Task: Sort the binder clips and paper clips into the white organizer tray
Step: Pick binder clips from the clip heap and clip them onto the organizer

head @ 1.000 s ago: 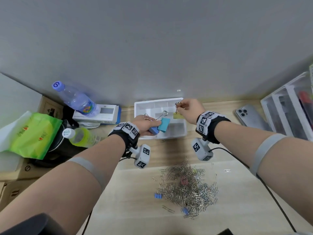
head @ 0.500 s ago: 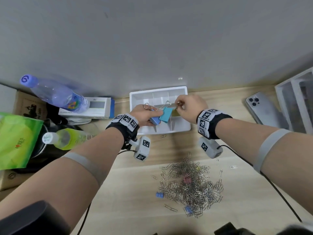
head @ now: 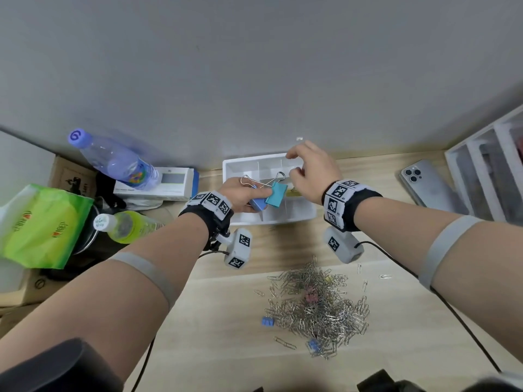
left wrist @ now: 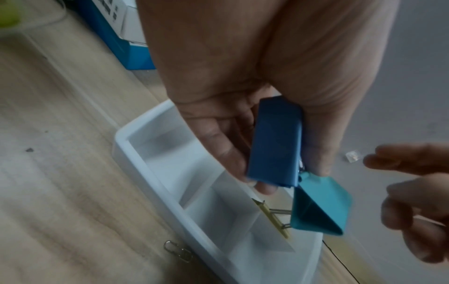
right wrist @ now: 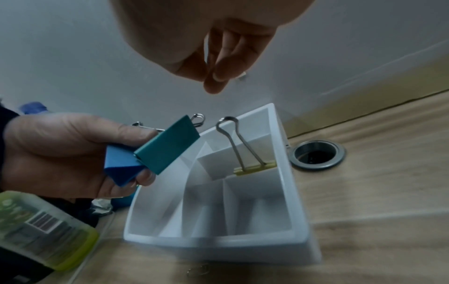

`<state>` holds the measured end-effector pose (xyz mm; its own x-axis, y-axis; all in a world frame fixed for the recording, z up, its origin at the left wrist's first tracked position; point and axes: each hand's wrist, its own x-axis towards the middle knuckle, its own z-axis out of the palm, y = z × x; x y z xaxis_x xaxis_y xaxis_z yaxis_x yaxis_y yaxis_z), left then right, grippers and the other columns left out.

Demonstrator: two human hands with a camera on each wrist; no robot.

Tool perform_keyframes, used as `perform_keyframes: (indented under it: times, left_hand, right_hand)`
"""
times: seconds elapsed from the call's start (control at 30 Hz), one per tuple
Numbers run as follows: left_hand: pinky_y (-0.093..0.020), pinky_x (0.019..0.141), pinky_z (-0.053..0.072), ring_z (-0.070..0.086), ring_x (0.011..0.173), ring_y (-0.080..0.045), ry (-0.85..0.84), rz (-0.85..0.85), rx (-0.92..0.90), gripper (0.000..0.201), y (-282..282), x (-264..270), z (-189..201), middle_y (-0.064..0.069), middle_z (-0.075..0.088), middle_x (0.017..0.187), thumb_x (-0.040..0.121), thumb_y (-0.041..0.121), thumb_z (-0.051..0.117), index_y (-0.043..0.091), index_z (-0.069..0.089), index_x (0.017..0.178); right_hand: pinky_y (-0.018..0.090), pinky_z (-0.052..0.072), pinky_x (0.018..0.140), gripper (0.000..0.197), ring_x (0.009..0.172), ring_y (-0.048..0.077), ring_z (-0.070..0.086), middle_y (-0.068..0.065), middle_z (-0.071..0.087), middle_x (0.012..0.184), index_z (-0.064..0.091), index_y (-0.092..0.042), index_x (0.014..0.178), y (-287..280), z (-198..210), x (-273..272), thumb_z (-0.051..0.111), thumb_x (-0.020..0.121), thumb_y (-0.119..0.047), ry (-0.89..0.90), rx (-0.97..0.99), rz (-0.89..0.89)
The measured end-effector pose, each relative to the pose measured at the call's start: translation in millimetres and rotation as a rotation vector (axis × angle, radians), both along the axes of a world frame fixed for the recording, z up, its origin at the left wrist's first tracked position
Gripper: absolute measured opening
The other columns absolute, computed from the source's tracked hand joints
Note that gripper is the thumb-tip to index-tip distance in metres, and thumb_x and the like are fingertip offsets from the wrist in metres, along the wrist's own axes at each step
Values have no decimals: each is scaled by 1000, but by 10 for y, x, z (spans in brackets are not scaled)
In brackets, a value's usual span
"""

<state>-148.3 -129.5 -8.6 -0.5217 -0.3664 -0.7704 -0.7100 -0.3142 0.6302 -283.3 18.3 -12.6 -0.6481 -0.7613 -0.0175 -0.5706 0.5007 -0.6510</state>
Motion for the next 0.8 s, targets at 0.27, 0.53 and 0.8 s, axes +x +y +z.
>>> perform_keyframes:
  times: [0.27,0.53,0.8]
  left_hand:
    - [-31,70,61,67,72,-18,-9,-306,-160,26,142,-15,100,-9,65,80,73,11,81,7,64,92]
    - [-33,71,61,69,74,-18,-10,-321,-159,33,113,-63,64,-10,69,84,73,17,84,3,68,97]
    - [-38,80,59,65,79,-20,67,26,-87,11,-135,-74,-3,-13,64,90,87,5,69,14,62,87]
  right_hand:
    - [29,44,89,41,100,8,47,-24,67,89,62,-36,118,-140,50,176,67,79,-48,-271,142,224]
    - [42,57,82,15,73,17,62,3,68,82,62,-24,75,-258,118,127,67,82,-11,-494,104,177]
    - [23,44,56,24,50,12,47,4,66,68,46,-19,79,-172,159,-255,52,94,-2,-628,-240,-177]
